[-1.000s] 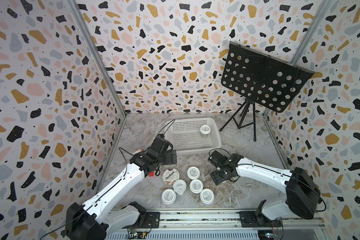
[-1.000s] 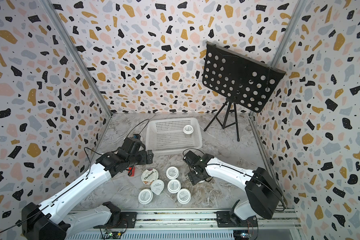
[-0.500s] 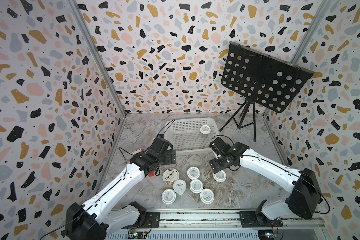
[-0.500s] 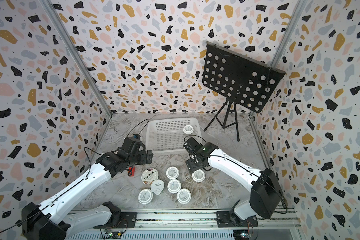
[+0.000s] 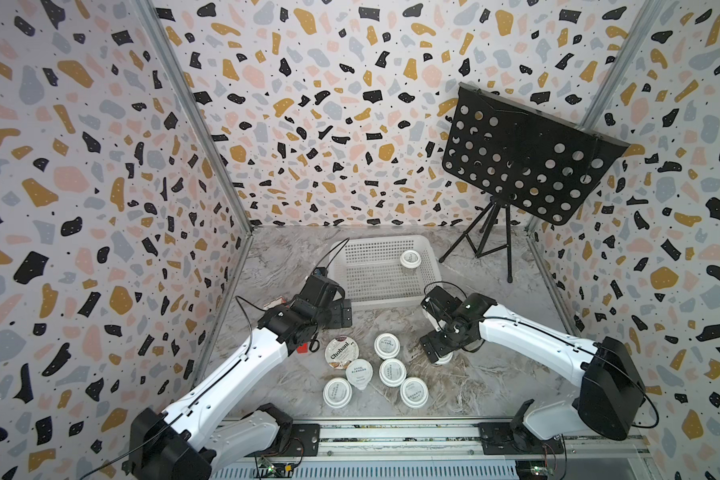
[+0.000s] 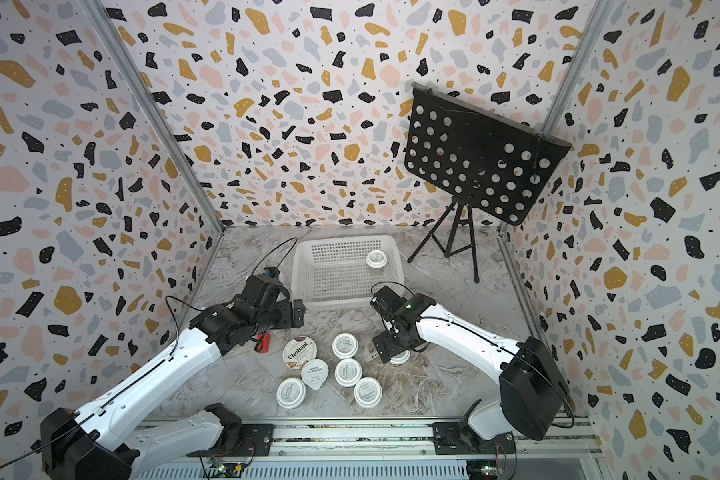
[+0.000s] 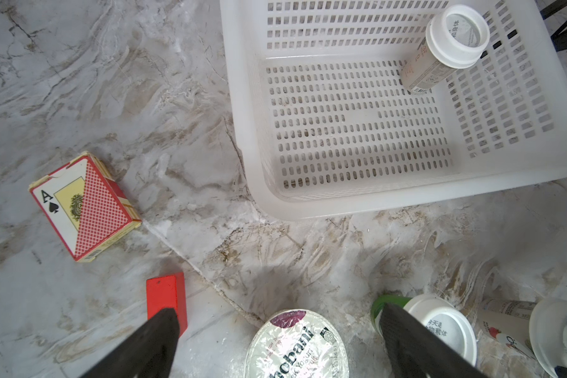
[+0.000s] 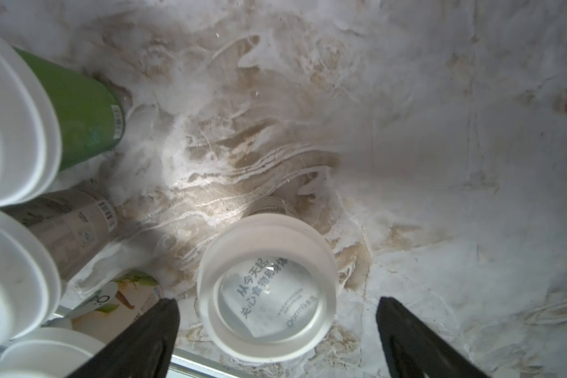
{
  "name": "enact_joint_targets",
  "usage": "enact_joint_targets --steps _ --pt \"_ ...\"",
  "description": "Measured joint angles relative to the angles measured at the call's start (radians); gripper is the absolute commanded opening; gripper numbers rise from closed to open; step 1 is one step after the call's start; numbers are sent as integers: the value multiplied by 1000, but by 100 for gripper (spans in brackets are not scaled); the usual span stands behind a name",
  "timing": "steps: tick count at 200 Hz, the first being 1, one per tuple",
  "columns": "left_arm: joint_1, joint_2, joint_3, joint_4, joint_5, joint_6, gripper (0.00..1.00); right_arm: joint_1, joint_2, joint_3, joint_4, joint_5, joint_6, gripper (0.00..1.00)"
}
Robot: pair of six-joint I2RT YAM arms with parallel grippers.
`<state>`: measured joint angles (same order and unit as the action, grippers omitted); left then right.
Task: Put the yogurt in the basket
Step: Pick up the yogurt from the center of the board.
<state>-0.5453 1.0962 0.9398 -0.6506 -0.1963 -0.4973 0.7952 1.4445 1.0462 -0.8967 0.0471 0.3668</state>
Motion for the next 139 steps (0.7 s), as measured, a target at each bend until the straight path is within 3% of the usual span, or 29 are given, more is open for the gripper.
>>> enact_joint_targets --steps 139 --pt "0 4 0 0 0 0 100 0 0 -53 48 -16 3 98"
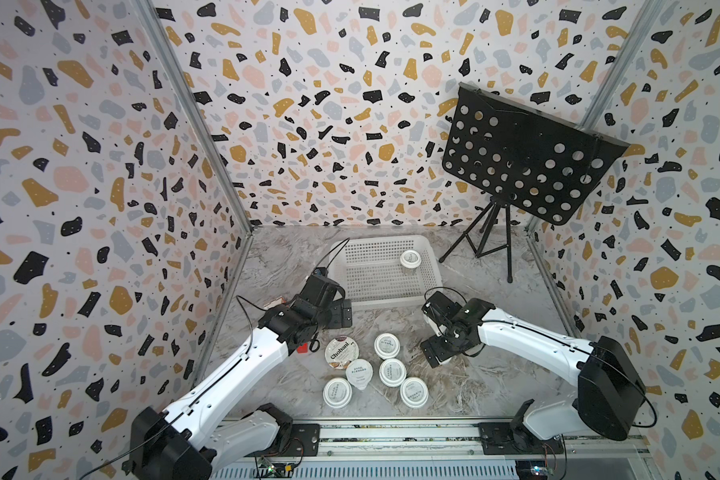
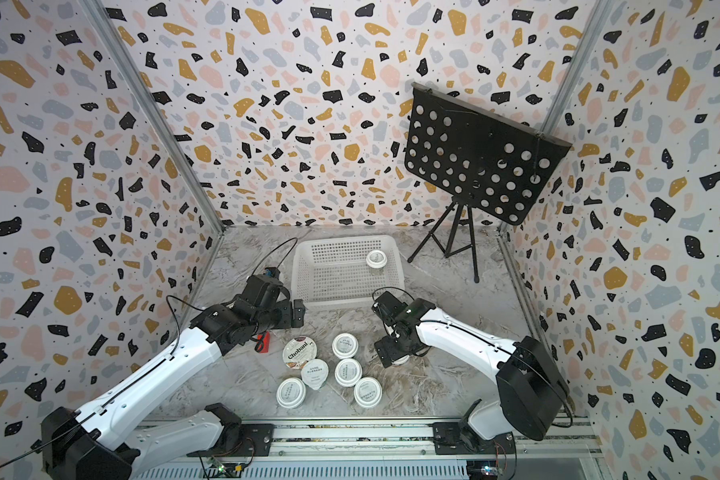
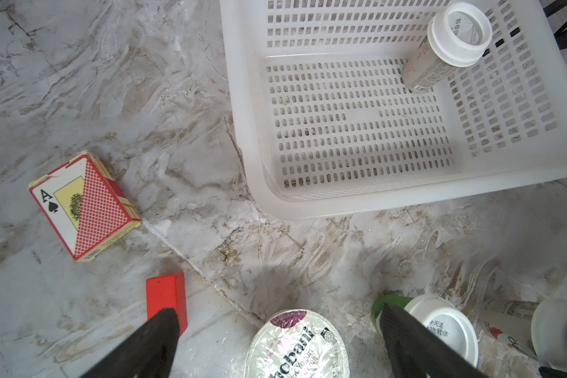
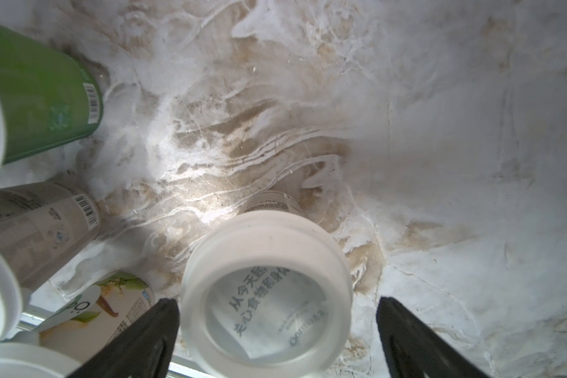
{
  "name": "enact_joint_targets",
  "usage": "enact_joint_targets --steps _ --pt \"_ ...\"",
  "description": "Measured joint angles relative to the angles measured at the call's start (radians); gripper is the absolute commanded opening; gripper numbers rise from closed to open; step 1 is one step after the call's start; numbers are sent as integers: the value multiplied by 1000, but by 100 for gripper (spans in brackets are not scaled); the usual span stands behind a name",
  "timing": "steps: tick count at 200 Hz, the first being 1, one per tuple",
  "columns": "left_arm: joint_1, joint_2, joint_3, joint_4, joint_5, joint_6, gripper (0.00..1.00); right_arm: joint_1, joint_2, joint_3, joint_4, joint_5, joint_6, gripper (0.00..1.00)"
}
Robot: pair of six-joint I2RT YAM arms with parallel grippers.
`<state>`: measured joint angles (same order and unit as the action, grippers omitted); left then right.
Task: Put the yogurt in the basket
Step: Pick up the yogurt from the center of the board.
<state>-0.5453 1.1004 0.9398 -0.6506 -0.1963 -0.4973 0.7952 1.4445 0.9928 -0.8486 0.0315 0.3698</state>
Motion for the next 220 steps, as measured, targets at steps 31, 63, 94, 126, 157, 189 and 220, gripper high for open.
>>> enact_joint_targets --steps 31,63,94,126,157,189,220 --pt "0 0 0 0 0 0 100 0 0 -7 9 -2 0 95" --pt "0 2 0 0 0 0 100 0 0 -9 18 -2 0 93" --pt "0 2 0 0 0 0 100 0 0 -10 30 -3 0 89" --pt "0 2 0 0 0 0 100 0 2 -12 41 -2 0 88" --pt "0 6 0 0 0 0 100 0 6 -22 50 -3 0 87" --pt "0 6 0 0 0 0 100 0 15 -29 56 -5 0 88" --pt "0 6 0 0 0 0 100 0 17 -31 66 -10 0 84"
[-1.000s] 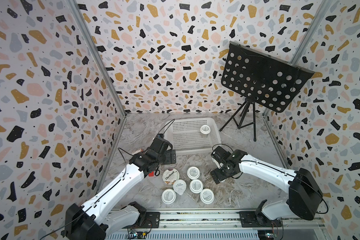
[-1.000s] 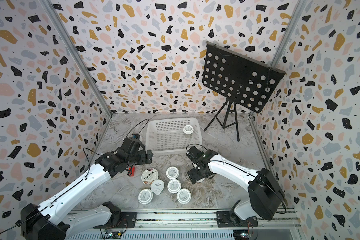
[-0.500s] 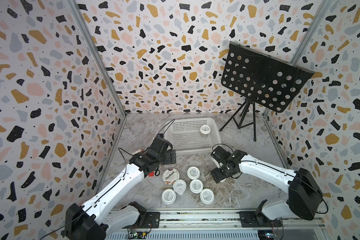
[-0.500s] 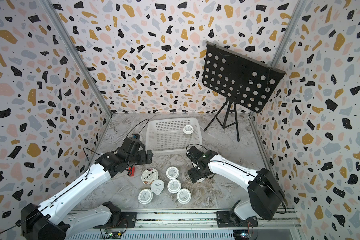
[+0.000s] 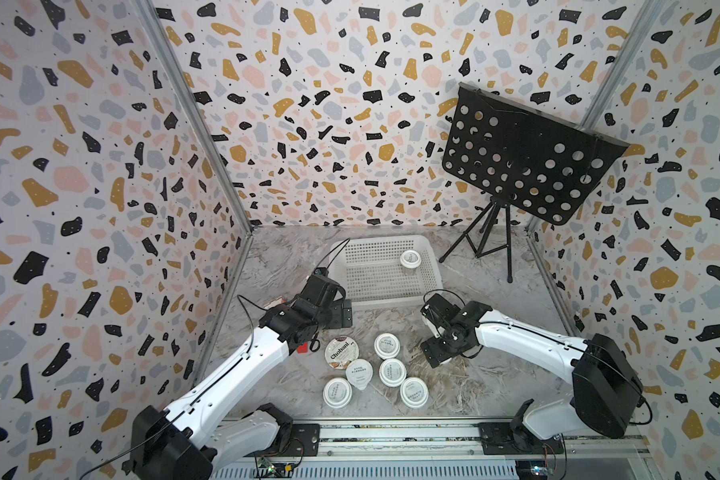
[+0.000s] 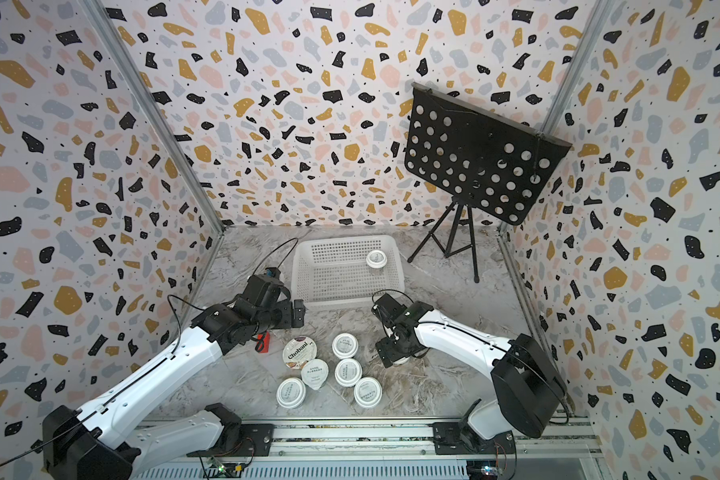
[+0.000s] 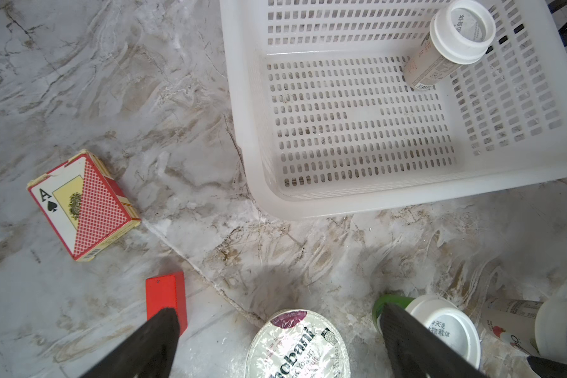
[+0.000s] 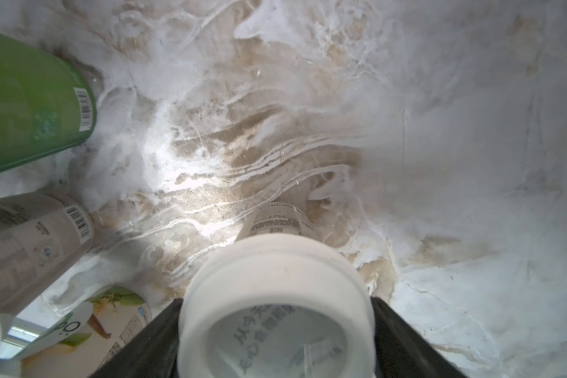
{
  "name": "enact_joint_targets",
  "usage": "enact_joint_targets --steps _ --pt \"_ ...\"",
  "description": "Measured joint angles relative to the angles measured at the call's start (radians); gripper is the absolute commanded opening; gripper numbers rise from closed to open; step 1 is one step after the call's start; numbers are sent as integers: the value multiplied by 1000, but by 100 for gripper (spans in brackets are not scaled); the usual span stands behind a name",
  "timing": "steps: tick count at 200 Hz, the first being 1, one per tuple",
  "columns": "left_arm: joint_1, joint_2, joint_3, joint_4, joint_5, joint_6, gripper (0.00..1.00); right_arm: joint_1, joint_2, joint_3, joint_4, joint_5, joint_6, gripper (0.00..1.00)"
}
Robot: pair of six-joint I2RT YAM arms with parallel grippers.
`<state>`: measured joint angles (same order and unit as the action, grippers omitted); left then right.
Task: Put the yogurt in the basket
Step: Pick up the yogurt from the center of the board.
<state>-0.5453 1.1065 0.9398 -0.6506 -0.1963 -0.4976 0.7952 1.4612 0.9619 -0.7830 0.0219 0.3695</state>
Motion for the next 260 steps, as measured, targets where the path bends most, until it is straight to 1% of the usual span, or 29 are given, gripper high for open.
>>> enact_joint_targets --steps 86,181,230,260 --pt "0 6 0 0 0 0 100 0 0 -8 10 0 1 77" --pt "0 6 0 0 0 0 100 0 -1 -8 8 7 4 77" --pt "0 6 0 0 -1 0 100 0 -8 -3 -31 29 4 77" --pt "0 6 1 0 0 0 100 -4 -10 29 -62 42 2 76"
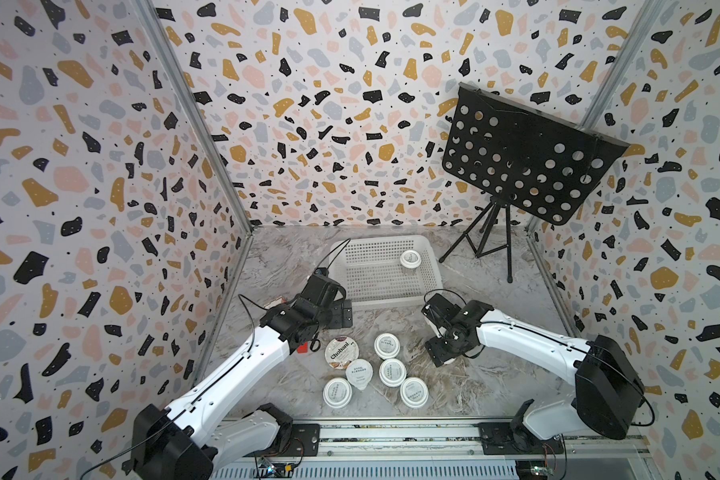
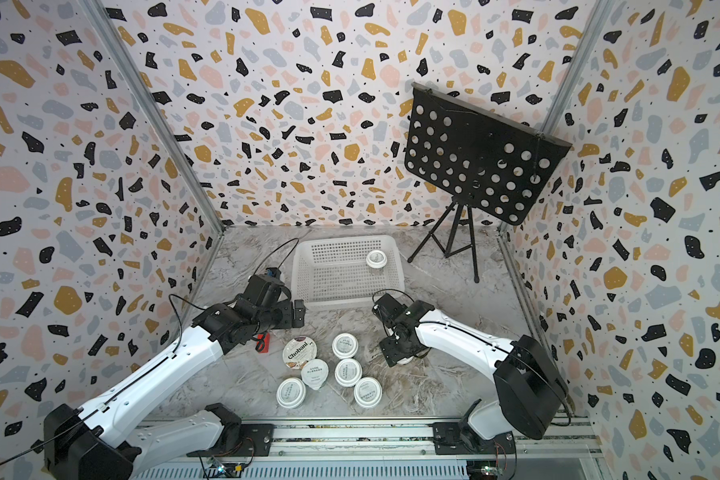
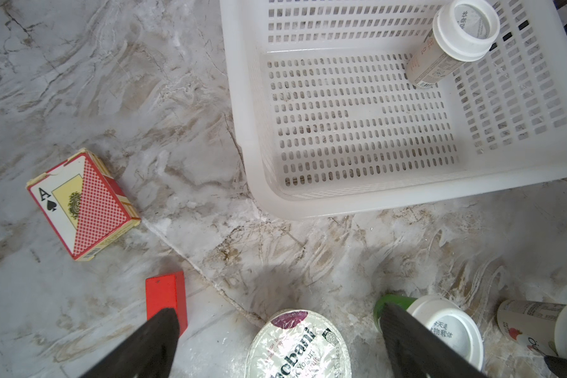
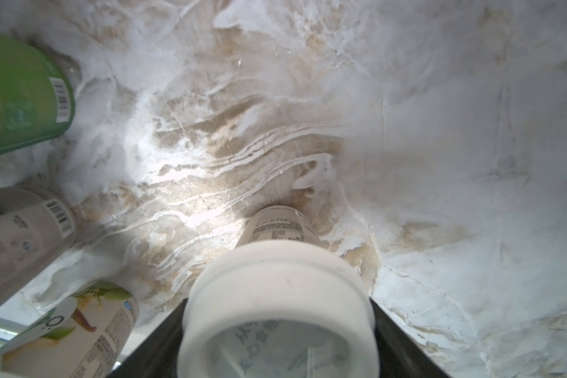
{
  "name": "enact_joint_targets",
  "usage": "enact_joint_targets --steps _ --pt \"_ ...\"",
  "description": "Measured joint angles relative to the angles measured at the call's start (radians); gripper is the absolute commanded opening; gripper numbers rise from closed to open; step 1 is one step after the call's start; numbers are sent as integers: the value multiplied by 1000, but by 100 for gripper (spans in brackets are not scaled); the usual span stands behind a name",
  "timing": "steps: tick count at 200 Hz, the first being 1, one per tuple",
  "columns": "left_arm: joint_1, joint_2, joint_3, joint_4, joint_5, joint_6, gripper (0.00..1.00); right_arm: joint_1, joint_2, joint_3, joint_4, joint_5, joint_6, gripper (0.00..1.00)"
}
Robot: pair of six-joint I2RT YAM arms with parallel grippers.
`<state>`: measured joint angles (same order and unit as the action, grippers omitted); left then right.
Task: Put the yogurt in the basket
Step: Pick up the yogurt from the center of the board, then place the yogurt in the basket.
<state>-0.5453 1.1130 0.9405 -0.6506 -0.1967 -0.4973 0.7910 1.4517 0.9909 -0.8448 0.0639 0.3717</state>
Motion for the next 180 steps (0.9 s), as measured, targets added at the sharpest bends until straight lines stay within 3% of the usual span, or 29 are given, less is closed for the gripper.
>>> enact_joint_targets --steps 52,101,180 --pt "0 -2 5 0 0 5 100 -26 -2 122 -69 17 -26 77" --pt "0 -2 26 -2 0 11 100 -89 23 377 -140 37 -86 77" --pt "3 11 66 -2 0 18 100 -167 335 765 -153 33 -177 77"
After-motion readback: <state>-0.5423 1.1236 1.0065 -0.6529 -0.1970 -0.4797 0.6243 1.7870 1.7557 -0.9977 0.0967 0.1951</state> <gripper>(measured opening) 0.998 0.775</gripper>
